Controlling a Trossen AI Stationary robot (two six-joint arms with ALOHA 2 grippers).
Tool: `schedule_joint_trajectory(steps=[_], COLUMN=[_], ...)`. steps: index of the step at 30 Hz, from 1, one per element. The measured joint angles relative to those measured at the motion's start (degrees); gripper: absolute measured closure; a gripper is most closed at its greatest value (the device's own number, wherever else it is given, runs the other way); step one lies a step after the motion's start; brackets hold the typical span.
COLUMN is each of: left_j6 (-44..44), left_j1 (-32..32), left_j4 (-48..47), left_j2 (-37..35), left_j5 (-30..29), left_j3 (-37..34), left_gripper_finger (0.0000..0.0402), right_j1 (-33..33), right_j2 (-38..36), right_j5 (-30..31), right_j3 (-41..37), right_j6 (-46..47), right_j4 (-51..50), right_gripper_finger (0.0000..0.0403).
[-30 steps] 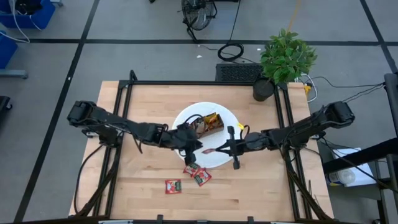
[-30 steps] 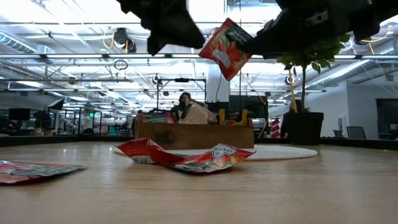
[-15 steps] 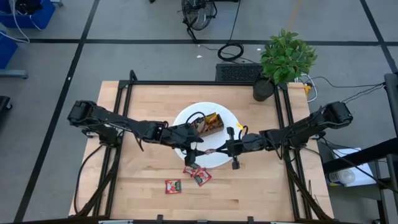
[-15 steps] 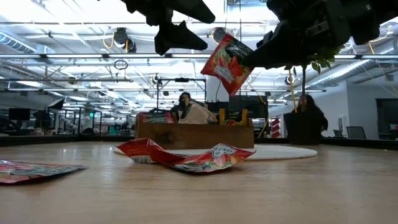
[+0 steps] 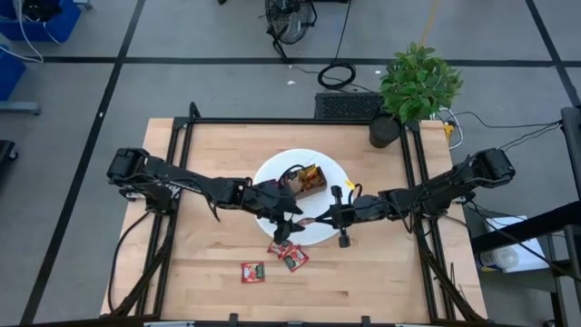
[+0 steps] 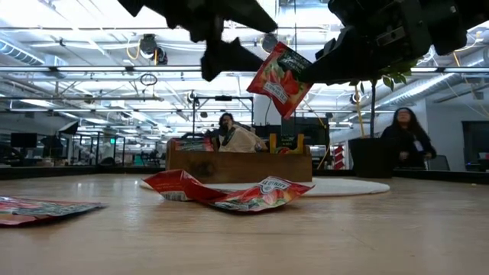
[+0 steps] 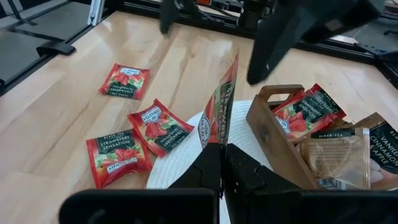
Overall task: Pick & Place Tea
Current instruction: Put the red tea bag into the left section of the wooden organizer
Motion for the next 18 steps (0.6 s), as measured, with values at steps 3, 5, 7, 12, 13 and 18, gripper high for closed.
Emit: schedule_joint_trajectory(steps=[3,5,7,12,13,18], left_j6=[0.02,0.02,0.04,0.94,0.94,0.44], left_j1=[0.06,0.0,0.17,1.05,1.25,2.1], left_j4=[1.37,1.45,3.62,5.92,5.54,5.9], left_j2=[1.26,1.77,2.85,3.81,3.82,3.88], left_j5=[-0.25,-0.28,-0.56,-1.23,-1.26,-1.25], left_j3=[0.2,0.04,0.2,0.19,0.13,0.13], left_gripper_finger=[0.0129,0.0132,0.0132,0.0133,0.0133,0.0135], right_j1=[0.0,-0.02,-0.02,-0.02,-0.02,-0.02], right_j2=[0.0,0.0,0.0,0.0,0.0,0.0], right_j5=[0.01,0.01,0.03,0.05,0.05,0.06], right_j3=[0.0,0.0,0.0,0.0,0.0,-0.02], right_j6=[0.0,-0.02,-0.02,-0.02,-0.01,0.22], right_j4=[0.06,0.1,0.1,0.06,0.06,0.05], right_gripper_finger=[0.0403,0.0403,0.0403,0.0403,0.0403,0.0403])
